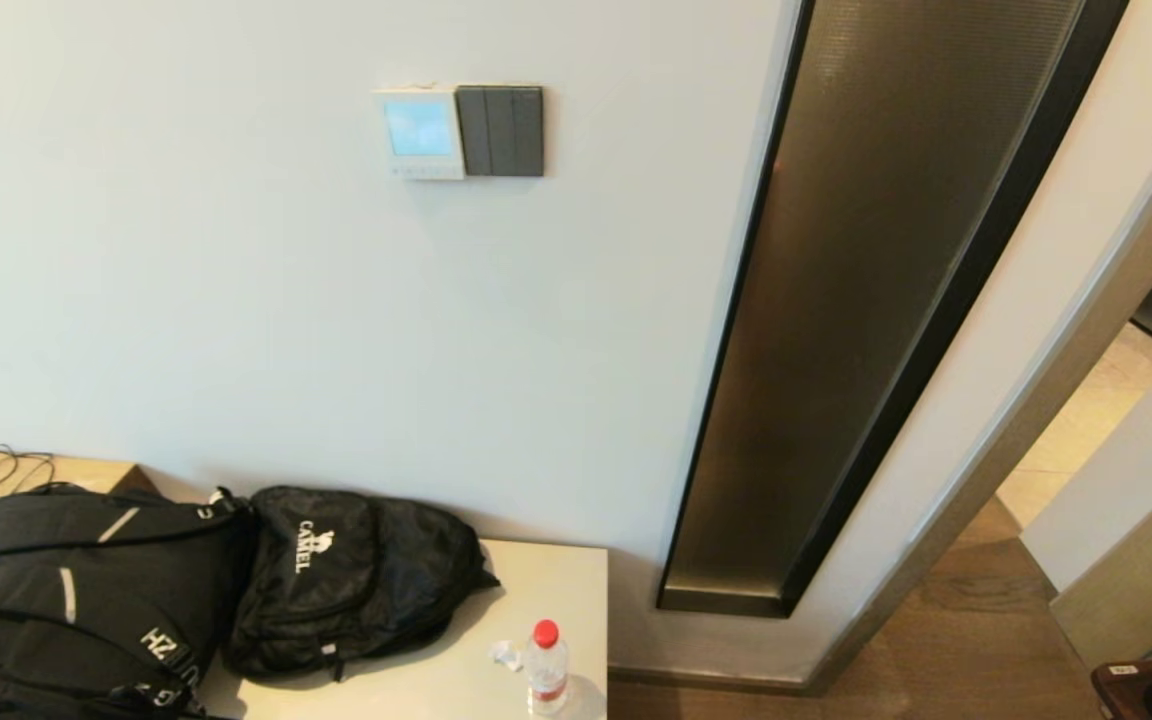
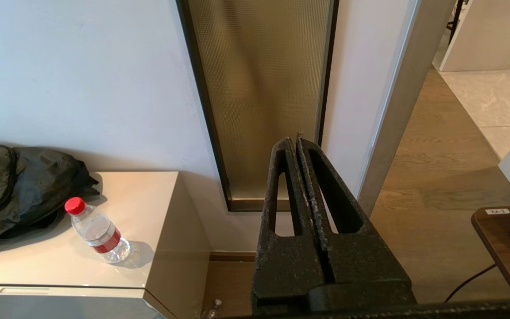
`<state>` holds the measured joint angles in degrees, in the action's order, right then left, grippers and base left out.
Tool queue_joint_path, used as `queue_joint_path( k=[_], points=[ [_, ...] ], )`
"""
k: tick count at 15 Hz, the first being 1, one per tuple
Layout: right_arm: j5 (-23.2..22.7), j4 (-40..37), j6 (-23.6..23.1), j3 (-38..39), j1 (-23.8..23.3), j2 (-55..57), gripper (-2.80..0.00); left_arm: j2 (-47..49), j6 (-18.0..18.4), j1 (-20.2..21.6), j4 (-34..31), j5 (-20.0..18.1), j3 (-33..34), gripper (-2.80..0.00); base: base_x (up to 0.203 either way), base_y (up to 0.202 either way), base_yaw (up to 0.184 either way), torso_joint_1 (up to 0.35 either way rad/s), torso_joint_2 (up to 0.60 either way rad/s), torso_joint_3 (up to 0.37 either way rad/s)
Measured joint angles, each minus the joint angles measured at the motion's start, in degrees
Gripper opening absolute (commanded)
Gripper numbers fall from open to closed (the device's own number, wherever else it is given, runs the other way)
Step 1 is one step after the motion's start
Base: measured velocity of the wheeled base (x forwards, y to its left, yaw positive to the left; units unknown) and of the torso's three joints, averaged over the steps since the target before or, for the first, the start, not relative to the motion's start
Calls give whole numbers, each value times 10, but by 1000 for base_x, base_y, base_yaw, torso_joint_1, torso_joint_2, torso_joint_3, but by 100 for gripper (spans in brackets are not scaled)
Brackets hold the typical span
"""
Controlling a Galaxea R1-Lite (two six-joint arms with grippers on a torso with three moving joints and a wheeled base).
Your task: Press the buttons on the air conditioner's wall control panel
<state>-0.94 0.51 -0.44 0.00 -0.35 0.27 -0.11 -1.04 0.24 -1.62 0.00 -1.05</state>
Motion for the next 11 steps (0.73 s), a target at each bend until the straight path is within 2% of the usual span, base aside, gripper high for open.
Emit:
queue_joint_path(
  k=[11],
  points=[
    [0, 0, -1, 0, 0, 0, -280, 0, 2, 0, 7, -1, 2, -280, 0, 0, 0, 0, 0, 0]
  ],
)
